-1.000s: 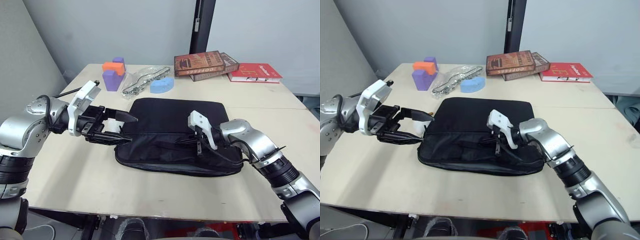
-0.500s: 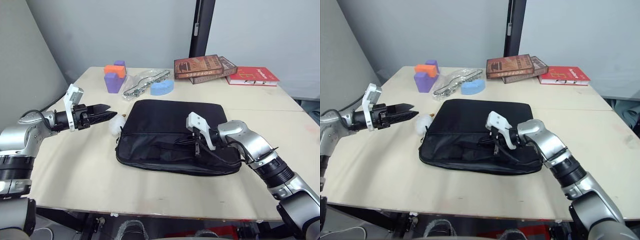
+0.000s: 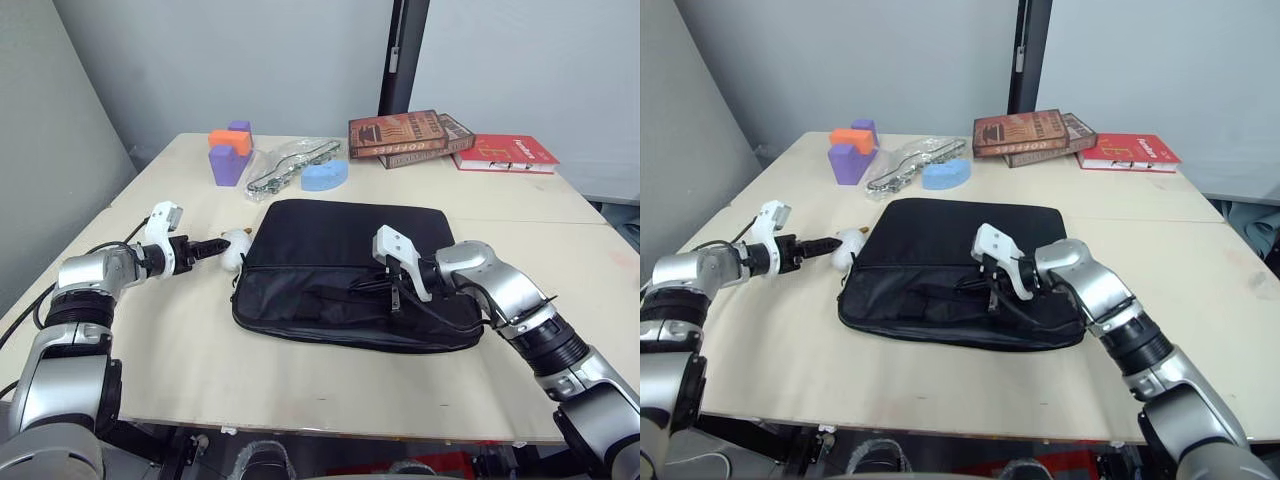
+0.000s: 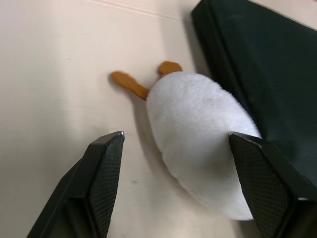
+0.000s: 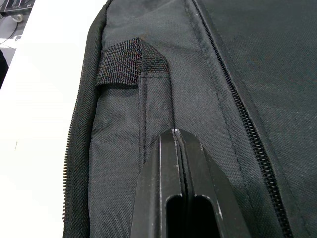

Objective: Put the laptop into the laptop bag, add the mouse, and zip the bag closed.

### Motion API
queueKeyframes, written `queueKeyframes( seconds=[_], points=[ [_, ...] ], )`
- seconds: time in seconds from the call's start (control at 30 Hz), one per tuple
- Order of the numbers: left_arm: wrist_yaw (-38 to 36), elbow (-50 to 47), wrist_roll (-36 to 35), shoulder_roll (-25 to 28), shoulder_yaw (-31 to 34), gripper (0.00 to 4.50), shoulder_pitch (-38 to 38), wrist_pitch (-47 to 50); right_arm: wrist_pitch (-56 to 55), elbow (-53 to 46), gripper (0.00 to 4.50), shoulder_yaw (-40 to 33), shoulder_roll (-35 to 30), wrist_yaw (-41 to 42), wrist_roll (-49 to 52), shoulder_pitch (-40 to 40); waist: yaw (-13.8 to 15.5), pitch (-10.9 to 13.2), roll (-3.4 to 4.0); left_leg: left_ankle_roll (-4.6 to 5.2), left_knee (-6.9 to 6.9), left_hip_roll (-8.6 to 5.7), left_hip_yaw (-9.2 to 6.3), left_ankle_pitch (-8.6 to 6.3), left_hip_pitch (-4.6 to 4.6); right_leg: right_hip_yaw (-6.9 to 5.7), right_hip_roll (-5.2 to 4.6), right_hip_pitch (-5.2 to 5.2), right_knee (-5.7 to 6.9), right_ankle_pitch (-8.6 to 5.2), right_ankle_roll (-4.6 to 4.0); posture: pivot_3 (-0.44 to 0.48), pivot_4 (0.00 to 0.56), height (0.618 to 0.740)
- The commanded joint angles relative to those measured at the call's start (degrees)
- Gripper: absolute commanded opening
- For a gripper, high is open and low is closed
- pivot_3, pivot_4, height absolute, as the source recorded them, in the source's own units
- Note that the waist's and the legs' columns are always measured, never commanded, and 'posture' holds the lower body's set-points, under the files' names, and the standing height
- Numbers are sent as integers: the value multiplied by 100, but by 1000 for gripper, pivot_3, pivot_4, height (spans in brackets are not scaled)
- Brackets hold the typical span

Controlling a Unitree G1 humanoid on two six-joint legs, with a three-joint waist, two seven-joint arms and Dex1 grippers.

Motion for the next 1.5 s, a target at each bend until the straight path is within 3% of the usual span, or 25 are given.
queueKeyframes(
  seconds=[0.03, 0.27, 0.43, 0.57, 0.63, 0.83, 1.0, 1.2, 1.5],
  points=[
    [-223, 342, 244, -135, -117, 3518, -303, -287, 185, 76, 37, 147, -64, -87, -216, 210, 5, 0, 0, 0, -2, 0, 0, 0, 0, -1, 0, 1, -2, 1, 1, 0, 150, 740],
    [-496, 602, 580, -414, -349, 3518, -338, -389, 280, -74, 37, 97, -17, -198, -182, 306, 11, 0, 0, -1, -8, 0, -1, -1, 2, -2, -1, 8, -18, 2, -4, 0, 150, 740],
    [-609, 492, 675, -494, -364, 1991, -291, -382, 332, -107, 0, 69, 20, -249, -169, 323, 13, 0, 1, -2, -23, 0, -1, -1, 15, -8, -4, 37, -45, 0, -11, 0, 150, 740],
    [-743, 60, 571, -442, -271, 539, -213, -142, 345, -105, 0, 69, 32, -263, -171, 341, 11, 0, 1, -2, -34, 0, -1, -1, 14, -11, -4, 45, -75, 11, -14, 0, 150, 740],
    [-806, -337, 439, -364, -176, 40, -121, 99, 352, -123, 0, 69, 28, -262, -167, 358, 4, 0, 1, -2, -38, 0, -1, -1, 11, -13, -5, 46, -84, 12, -15, 0, 150, 740],
    [-1262, -1960, 23, 118, -63, 40, 692, 741, 336, -76, 0, 88, 60, -235, -186, 344, -38, 2, 4, -3, -77, 1, -1, -1, 8, -27, -4, 44, -125, 45, 42, 0, 150, 740],
    [-1609, -3121, -468, 679, 279, 40, 1520, 1120, 306, -35, 0, 120, 49, -159, -212, 349, -46, 4, 8, -8, -96, 6, -4, -1, 6, -41, -3, 40, -148, 45, 41, 0, 150, 740],
    [-2001, -4023, -932, 1238, 650, 40, 2640, 1335, 315, -10, 0, 135, 82, -125, -205, 356, -54, 6, 10, -10, -101, 7, -5, -2, 7, -43, -4, 40, -154, 11, -19, 0, 150, 740],
    [-2274, -4693, -1060, 1771, 868, 40, 3980, 1088, 337, -20, 0, 133, 84, -69, -193, 364, -95, 9, 15, -10, -116, 12, -4, -3, 7, -51, -4, 37, -169, 10, -22, 0, 150, 740]
  ],
)
